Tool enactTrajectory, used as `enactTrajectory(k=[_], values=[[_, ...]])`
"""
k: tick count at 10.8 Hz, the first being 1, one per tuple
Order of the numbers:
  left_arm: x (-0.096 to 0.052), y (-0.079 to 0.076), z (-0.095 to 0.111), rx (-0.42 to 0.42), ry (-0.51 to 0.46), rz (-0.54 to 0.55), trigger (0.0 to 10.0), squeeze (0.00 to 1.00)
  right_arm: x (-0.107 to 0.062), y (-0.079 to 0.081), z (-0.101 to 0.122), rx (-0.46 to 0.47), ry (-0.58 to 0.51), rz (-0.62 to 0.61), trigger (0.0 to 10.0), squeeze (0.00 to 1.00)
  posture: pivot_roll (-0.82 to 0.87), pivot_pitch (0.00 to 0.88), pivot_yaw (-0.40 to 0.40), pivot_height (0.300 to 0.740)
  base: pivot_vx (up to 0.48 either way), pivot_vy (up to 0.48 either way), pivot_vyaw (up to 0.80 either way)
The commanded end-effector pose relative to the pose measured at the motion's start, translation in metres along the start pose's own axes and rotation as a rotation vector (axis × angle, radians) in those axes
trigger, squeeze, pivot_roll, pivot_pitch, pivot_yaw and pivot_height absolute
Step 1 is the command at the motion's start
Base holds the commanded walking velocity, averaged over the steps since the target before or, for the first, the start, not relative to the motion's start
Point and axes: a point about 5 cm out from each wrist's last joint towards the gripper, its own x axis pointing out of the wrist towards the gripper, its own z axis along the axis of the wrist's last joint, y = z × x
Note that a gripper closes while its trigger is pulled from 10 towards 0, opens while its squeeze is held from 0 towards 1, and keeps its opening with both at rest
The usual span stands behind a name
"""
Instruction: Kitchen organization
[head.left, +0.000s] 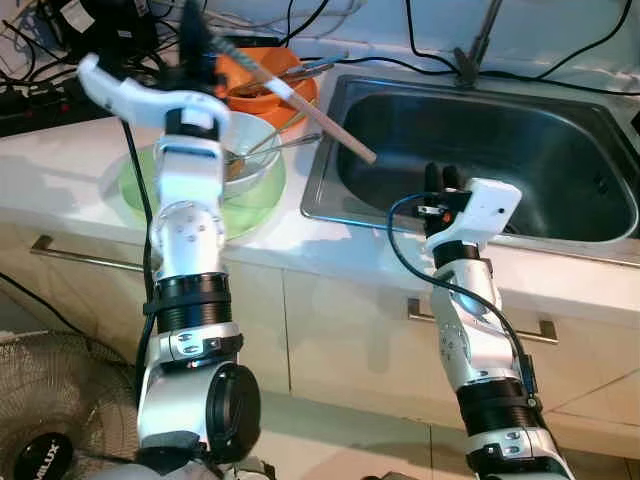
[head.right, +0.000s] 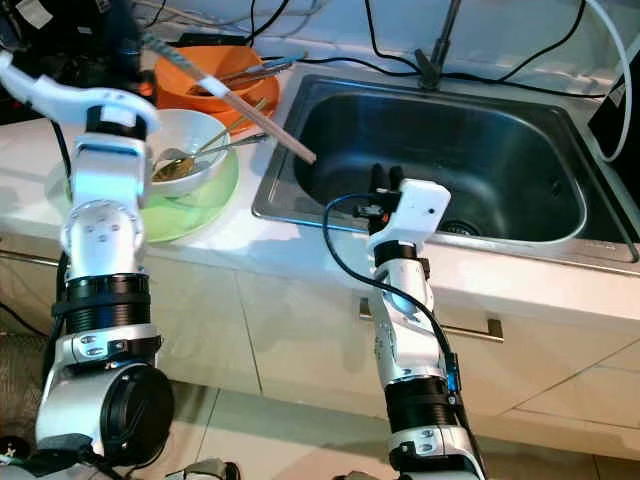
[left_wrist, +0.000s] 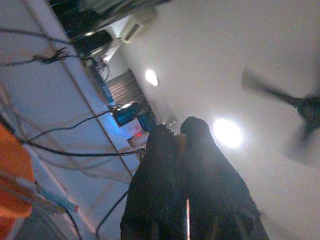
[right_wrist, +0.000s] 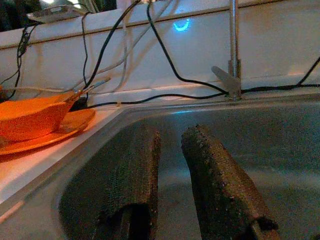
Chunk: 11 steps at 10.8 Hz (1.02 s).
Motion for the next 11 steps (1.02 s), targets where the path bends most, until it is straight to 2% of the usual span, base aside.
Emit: enactTrajectory(k=[1,2,3,4,5,9,10,11], values=[[0.005,-0.015,-0.001,0.068,0.01,-0.069,10.0,0.0,0.003,0.002,0.002,-0.016,0.001,0.009,10.0,0.0,0.06,0.045,-0.009,0.74,0.0,0.0,0.0],[0.009,-0.032,-0.003,0.181,0.029,-0.154,10.0,0.0,0.002,0.001,-0.001,-0.063,0.012,0.015,10.0,0.52,0.07,0.047,-0.009,0.74,0.0,0.0,0.0],[0.01,-0.036,-0.005,0.224,0.041,-0.177,10.0,0.0,0.003,0.001,-0.002,-0.135,0.014,0.024,10.0,1.0,0.07,0.048,-0.01,0.74,0.0,0.0,0.0],[0.011,-0.038,-0.01,0.248,0.054,-0.193,10.0,0.0,0.003,0.005,-0.001,-0.299,-0.007,0.086,10.0,1.0,0.07,0.049,-0.01,0.74,0.0,0.0,0.0],[0.011,-0.038,-0.016,0.255,0.064,-0.192,10.0,0.0,0.002,0.014,-0.002,-0.4,-0.029,0.161,10.0,1.0,0.07,0.049,-0.009,0.74,0.0,0.0,0.0],[0.015,-0.049,-0.033,0.267,0.078,-0.239,10.0,0.0,0.002,0.026,0.002,-0.405,-0.054,0.216,10.0,0.99,0.06,0.055,-0.008,0.74,0.0,0.0,0.0],[0.016,-0.053,-0.036,0.255,0.081,-0.255,10.0,0.0,0.003,0.029,0.003,-0.398,-0.056,0.236,10.0,0.0,0.06,0.057,-0.007,0.74,0.0,0.0,0.0],[0.017,-0.057,-0.04,0.243,0.084,-0.269,10.0,0.0,0.002,0.031,0.004,-0.395,-0.057,0.246,10.0,0.0,0.06,0.057,-0.005,0.74,0.0,0.0,0.0]])
